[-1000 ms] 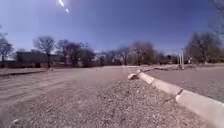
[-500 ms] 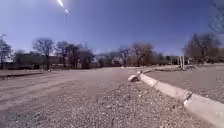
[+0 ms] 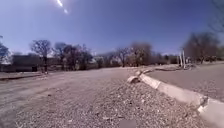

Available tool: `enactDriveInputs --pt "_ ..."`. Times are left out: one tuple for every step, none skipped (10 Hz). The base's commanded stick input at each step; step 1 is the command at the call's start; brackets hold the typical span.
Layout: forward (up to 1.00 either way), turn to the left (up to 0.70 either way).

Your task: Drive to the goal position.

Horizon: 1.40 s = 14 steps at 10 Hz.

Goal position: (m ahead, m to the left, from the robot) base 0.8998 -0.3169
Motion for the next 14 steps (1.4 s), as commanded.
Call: enactDriveInputs --pt "0.70 0.00" --pt "0.70 -0.35" --pt "0.70 -0.35" --pt "0.70 -0.33" --pt "0.70 -0.18" --pt "0.70 -0.02" --pt "0.70 0.00" --pt "0.70 0.00" --pt "0.70 0.00" --pt "0.70 0.00" --pt "0.70 0.00" --pt "0.70 0.00" --pt "0.70 -0.04" --pt "0.70 -0.18"
